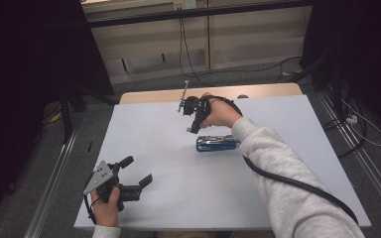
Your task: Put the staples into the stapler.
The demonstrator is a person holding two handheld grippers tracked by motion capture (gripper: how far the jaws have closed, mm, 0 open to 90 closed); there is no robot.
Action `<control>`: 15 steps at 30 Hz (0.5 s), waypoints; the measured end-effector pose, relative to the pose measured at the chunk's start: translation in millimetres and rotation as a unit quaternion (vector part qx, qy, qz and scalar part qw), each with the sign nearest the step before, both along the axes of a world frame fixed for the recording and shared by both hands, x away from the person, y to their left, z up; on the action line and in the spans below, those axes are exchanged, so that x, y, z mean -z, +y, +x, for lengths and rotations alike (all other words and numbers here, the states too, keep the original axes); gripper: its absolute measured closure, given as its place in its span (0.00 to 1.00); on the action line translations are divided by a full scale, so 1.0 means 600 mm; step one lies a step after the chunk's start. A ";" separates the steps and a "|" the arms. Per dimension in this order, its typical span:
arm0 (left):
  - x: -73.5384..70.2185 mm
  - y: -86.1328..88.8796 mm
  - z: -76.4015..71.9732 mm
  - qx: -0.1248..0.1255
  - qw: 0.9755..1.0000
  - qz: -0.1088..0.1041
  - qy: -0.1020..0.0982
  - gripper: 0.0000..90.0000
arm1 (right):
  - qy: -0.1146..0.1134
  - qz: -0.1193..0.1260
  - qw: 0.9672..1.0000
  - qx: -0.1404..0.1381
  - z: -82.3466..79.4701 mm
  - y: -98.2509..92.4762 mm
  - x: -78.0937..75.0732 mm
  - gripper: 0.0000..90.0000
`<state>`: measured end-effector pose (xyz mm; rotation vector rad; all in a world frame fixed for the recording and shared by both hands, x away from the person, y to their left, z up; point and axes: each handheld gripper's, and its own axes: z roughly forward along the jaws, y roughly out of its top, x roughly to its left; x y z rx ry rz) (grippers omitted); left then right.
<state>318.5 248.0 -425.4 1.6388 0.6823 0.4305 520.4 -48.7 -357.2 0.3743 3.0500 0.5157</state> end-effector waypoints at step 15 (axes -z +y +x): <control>0.000 -0.001 0.001 0.002 1.000 -0.001 0.002 0.03 | -0.005 -0.004 1.000 -0.002 0.001 -0.014 -0.003 0.88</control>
